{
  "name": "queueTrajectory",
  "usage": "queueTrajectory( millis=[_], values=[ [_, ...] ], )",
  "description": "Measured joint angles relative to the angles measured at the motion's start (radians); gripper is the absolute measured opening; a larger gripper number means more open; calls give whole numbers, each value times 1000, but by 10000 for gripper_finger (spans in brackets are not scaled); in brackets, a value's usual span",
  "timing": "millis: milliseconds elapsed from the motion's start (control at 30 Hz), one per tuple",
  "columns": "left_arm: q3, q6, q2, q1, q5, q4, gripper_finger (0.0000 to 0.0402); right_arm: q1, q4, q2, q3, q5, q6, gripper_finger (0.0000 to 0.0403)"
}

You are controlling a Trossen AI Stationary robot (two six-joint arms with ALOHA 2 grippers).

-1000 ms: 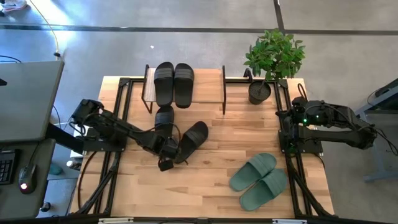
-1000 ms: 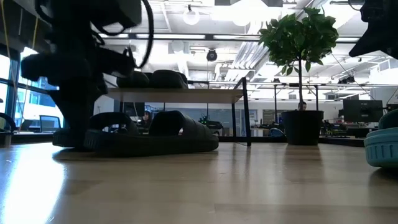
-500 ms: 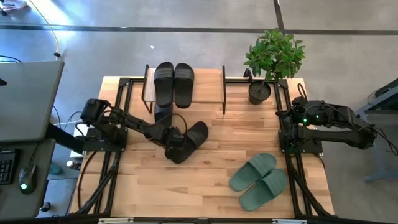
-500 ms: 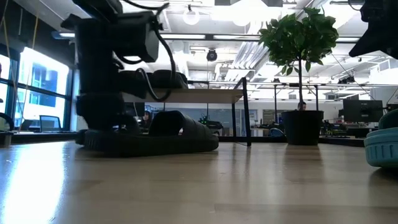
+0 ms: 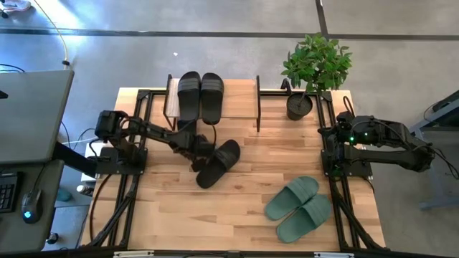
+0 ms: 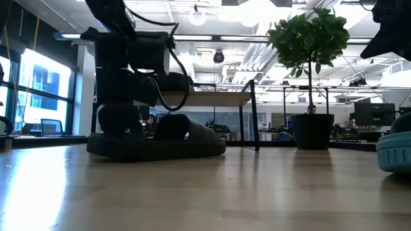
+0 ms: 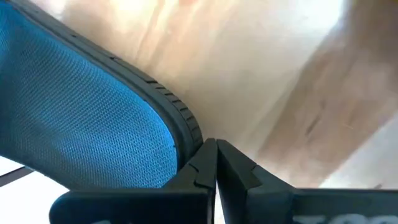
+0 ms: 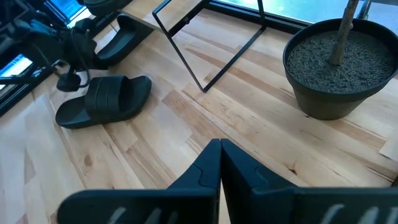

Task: Pick and place slides into the shelf
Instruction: Put the right black slide under the shelf

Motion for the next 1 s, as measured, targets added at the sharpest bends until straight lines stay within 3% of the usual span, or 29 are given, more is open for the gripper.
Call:
queueTrajectory(
  millis=[567,1000],
  values=[
    [0,0,-1,145,-30,-45,0,0,0,0,0,-4,7,0],
    [0,2,-1,126,-75,-47,0,0,0,0,0,-4,7,0]
  ],
)
